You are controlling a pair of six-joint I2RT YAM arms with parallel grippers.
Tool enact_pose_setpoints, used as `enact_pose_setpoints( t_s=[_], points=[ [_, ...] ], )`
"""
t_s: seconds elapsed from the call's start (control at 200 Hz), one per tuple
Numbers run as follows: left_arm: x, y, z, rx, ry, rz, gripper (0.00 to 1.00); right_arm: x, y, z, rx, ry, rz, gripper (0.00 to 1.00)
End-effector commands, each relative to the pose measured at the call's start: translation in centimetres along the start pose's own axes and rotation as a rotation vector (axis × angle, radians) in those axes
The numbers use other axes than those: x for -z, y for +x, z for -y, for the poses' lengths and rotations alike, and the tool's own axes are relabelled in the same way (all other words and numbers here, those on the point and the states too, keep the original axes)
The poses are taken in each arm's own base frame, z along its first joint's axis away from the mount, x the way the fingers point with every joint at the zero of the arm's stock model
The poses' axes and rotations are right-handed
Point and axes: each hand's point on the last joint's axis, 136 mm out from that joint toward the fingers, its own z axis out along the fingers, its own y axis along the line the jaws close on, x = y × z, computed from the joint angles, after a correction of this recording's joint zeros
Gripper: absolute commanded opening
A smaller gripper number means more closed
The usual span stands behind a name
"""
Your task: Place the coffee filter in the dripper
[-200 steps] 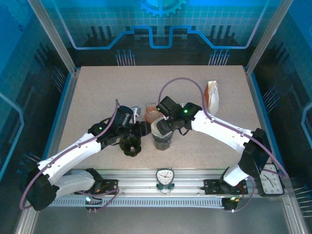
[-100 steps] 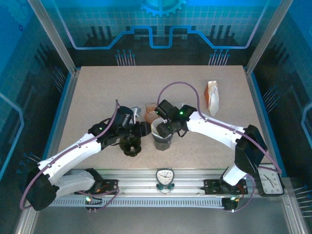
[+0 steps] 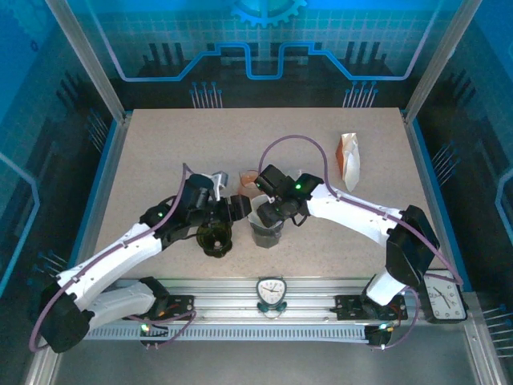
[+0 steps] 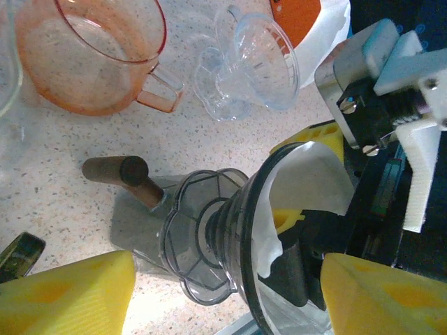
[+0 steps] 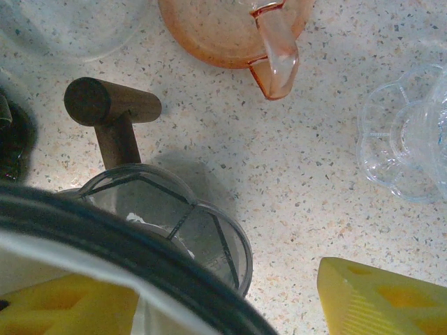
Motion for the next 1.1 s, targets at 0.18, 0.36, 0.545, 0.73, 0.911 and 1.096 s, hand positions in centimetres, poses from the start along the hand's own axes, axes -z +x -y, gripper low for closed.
enact_pose_setpoints(
  t_s=[0.18, 0.36, 0.545, 0.73, 0.911, 1.096],
  points=[
    [-1.1, -0.2, 0.3, 0.005, -0.007, -0.039, 0.6, -0.8, 0.7, 0.3, -0.008, 0.014, -0.021, 0.69],
    [-0.8, -0.4, 0.1, 0.004, -0.017, -0.023, 0.4, -0.8, 0.7, 0.3, -0.008, 0.013, -0.022, 0.69],
    [-0.4, -0.9, 1.3, 0.001, 0.031, -0.003, 0.55, -0.7, 0.6, 0.3, -0.005, 0.014, -0.019, 0.69],
    [-0.8, -1.0, 1.1, 0.005, 0.019, -0.012, 0.46, -0.7, 0.6, 0.3, -0.009, 0.012, -0.019, 0.69],
    [-1.3, -0.5, 0.6, 0.01, 0.006, -0.031, 0.34, -0.9, 0.8, 0.3, -0.01, 0.013, -0.026, 0.69],
    [-1.2, -0.1, 0.5, 0.007, 0.006, -0.042, 0.31, -0.5, 0.4, 0.4, -0.014, 0.014, -0.012, 0.69]
  ],
)
